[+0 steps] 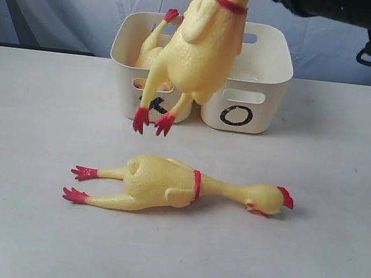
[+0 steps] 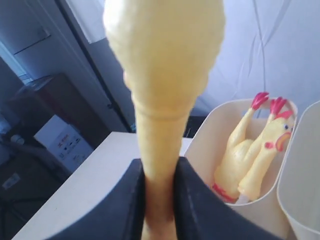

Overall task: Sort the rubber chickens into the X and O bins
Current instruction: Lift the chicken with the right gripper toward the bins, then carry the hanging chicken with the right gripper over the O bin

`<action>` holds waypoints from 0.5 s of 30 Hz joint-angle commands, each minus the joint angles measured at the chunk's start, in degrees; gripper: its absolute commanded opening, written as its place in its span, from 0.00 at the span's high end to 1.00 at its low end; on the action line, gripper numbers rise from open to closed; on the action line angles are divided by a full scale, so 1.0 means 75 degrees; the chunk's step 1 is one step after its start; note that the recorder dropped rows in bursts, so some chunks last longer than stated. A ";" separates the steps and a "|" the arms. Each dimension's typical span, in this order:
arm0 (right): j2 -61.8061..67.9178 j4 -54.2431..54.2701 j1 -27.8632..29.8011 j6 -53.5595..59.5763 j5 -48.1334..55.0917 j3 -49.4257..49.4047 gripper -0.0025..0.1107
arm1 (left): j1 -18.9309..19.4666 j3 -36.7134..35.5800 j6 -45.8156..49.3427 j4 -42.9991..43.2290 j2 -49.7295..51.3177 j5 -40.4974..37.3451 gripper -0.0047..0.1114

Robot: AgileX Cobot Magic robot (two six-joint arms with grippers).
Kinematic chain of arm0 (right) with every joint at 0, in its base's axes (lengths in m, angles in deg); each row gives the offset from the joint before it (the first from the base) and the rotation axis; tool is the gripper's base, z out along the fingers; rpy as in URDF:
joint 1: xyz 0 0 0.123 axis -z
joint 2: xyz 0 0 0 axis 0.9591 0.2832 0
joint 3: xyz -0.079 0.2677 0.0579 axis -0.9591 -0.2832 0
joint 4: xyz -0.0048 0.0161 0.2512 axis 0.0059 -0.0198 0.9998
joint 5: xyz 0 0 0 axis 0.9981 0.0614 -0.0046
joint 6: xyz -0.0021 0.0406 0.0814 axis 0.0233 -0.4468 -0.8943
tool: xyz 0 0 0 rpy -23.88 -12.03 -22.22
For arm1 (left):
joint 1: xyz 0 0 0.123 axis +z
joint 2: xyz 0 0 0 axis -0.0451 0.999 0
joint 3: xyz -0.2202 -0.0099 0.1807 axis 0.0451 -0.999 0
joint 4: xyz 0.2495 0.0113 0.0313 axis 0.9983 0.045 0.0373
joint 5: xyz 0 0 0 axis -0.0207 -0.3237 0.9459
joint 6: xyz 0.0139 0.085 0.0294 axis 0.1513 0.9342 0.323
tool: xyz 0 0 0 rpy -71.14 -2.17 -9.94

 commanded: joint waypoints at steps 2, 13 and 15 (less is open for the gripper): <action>-0.0092 0.0109 0.0012 0.0057 -0.0968 0.0463 0.99 | 0.0036 -0.0036 -0.0028 -0.0022 -0.0055 0.0011 0.70; -0.0092 0.0091 0.0012 0.0088 -0.3116 0.1167 0.99 | 0.0036 -0.0036 -0.0025 -0.0022 -0.0129 0.0047 0.70; -0.0076 -0.0101 0.0012 0.0088 -0.3329 0.1241 0.99 | 0.0036 -0.0036 -0.0025 -0.0022 -0.0129 -0.0008 0.70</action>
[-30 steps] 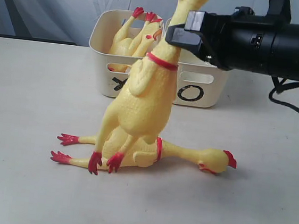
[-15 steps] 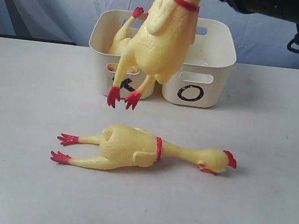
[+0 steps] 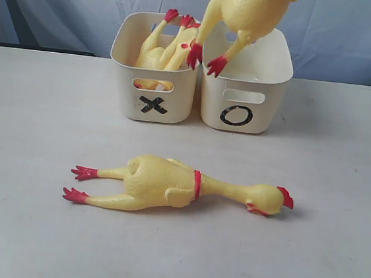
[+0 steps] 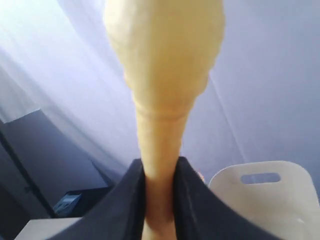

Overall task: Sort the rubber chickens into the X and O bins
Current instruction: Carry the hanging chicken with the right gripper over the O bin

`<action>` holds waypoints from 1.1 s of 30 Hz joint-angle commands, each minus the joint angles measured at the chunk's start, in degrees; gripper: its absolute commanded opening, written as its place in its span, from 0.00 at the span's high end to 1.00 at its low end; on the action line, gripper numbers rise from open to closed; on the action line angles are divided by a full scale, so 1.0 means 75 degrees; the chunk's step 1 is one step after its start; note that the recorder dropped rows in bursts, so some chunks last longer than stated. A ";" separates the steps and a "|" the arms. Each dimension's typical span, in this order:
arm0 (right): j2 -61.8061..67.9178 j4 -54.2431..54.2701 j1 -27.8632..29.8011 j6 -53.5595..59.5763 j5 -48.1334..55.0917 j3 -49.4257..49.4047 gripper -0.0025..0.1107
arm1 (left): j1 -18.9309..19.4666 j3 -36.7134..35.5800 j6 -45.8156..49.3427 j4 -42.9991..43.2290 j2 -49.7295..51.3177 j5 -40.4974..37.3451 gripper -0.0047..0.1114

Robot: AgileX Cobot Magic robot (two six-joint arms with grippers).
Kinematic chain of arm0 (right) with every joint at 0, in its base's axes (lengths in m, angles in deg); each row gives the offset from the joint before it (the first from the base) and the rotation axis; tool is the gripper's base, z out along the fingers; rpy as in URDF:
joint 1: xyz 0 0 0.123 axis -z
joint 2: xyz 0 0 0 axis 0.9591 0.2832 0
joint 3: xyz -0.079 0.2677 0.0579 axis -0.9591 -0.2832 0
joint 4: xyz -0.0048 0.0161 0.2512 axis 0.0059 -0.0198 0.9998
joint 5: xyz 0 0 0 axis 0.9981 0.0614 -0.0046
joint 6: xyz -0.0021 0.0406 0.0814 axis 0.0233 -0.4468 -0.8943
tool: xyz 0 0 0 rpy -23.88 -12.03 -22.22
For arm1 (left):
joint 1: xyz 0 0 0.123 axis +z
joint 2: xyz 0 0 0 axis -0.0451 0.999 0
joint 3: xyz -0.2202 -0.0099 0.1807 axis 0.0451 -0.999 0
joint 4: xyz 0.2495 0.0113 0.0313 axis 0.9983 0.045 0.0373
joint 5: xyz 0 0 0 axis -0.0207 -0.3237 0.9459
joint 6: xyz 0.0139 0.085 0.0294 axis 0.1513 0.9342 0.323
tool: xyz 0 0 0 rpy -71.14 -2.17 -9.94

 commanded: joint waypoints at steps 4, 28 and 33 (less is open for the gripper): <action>0.0081 -0.0778 0.0012 -0.0051 -0.0981 0.0385 0.99 | 0.0036 -0.0036 -0.0025 -0.0022 -0.0030 -0.0018 0.70; 0.2755 -0.1869 0.1867 -0.1845 0.0612 0.2284 0.99 | 0.0036 -0.0036 -0.0025 -0.0022 -0.0030 -0.0018 0.70; 0.3492 -0.2134 0.1901 -0.1744 0.1200 0.3154 0.99 | 0.0036 -0.0036 -0.0025 -0.0022 -0.0030 -0.0035 0.70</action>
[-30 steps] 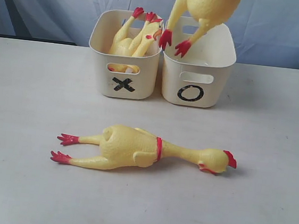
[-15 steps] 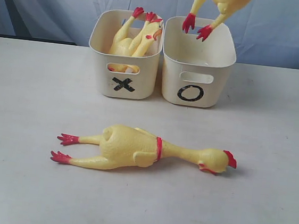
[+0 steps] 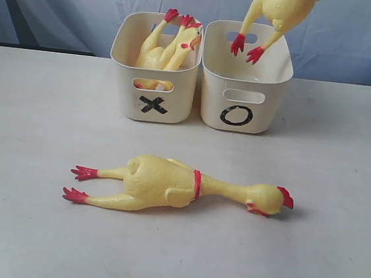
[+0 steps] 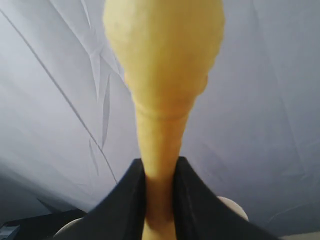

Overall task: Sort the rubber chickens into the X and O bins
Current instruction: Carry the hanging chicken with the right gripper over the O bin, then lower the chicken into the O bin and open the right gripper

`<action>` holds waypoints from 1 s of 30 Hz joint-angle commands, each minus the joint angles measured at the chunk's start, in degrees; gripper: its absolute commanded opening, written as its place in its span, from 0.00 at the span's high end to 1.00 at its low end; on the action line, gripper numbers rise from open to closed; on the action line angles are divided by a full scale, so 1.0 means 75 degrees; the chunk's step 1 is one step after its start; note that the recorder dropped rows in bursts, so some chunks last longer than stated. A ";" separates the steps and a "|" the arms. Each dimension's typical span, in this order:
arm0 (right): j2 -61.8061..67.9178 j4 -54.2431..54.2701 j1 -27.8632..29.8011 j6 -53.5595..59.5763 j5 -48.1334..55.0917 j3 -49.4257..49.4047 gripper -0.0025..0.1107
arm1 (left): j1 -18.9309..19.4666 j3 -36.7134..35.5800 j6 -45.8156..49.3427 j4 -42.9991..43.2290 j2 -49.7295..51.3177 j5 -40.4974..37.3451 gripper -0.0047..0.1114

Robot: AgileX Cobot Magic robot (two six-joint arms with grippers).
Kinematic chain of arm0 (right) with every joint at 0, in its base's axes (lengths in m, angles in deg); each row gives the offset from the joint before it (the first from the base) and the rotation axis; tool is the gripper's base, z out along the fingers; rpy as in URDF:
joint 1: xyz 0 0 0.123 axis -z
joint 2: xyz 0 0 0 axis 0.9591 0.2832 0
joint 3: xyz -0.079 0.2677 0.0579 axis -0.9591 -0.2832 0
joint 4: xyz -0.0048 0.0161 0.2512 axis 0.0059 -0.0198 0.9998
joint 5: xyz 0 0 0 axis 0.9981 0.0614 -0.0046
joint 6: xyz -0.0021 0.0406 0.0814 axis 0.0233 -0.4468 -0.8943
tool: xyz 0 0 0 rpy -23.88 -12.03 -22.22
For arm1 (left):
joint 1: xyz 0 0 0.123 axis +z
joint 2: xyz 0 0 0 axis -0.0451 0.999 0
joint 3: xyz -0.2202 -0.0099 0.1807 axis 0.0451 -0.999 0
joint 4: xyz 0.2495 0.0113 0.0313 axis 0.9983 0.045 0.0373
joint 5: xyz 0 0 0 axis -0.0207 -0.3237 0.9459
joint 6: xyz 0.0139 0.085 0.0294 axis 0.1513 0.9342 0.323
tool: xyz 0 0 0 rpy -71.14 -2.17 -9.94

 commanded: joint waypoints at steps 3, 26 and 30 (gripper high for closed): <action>0.0758 -0.0725 0.0052 0.0072 0.0620 0.0940 0.99 | 0.0036 -0.0036 -0.0025 -0.0022 -0.0030 -0.0101 0.70; 0.1815 -0.1168 0.0052 -0.0348 0.1546 0.1037 0.99 | 0.0036 -0.0036 -0.0025 -0.0022 -0.0030 -0.0134 0.70; 0.1815 -0.1168 0.0052 -0.0441 0.1867 0.1037 0.99 | 0.0036 -0.0036 -0.0025 -0.0022 -0.0030 -0.0154 0.70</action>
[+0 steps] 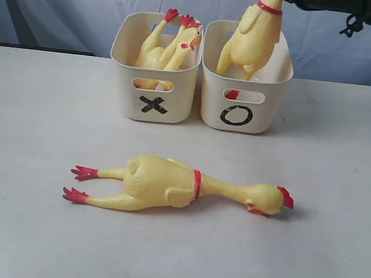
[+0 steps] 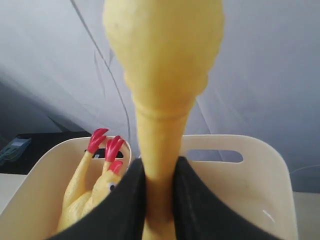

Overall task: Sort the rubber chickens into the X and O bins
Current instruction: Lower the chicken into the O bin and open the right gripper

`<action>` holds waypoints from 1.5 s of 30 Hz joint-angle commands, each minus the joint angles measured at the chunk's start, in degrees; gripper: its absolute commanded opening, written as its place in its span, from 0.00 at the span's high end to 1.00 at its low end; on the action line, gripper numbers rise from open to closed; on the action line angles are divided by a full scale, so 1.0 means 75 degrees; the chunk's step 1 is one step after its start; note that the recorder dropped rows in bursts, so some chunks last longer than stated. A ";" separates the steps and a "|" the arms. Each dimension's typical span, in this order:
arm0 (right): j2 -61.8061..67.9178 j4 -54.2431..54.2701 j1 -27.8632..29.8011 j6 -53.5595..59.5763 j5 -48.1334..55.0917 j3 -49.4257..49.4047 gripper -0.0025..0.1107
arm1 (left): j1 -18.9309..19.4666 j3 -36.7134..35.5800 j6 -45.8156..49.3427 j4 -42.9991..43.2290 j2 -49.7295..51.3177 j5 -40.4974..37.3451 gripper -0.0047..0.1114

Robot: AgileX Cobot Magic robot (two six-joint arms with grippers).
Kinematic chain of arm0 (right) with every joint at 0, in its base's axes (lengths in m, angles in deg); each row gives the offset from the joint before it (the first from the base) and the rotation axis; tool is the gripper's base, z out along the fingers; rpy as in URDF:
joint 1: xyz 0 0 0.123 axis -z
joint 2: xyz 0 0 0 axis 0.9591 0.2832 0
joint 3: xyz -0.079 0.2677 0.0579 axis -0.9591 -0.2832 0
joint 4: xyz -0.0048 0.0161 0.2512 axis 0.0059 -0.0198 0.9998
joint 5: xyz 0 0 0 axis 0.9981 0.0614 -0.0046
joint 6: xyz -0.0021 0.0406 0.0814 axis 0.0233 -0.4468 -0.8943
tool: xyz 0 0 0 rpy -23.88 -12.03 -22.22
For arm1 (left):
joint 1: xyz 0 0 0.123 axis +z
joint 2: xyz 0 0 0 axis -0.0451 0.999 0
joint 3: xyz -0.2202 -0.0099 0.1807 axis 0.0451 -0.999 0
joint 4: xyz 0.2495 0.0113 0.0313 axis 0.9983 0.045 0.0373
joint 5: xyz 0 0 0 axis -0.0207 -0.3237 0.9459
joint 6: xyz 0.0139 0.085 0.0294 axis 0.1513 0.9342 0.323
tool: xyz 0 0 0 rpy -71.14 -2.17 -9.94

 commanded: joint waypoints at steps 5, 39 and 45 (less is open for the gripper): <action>-0.0076 -0.0265 0.0053 -0.0375 0.0630 0.0086 0.99 | 0.0036 -0.0036 -0.0025 -0.0022 -0.0030 -0.0106 0.70; 0.0933 -0.2771 -0.0097 -0.2287 -0.0099 0.0086 0.99 | 0.0036 -0.0036 -0.0025 -0.0022 -0.0030 -0.0123 0.70; 0.1073 -0.2786 -0.0110 -0.2287 -0.0227 0.0086 0.86 | 0.0036 -0.0036 -0.0025 -0.0022 -0.0030 -0.0123 0.70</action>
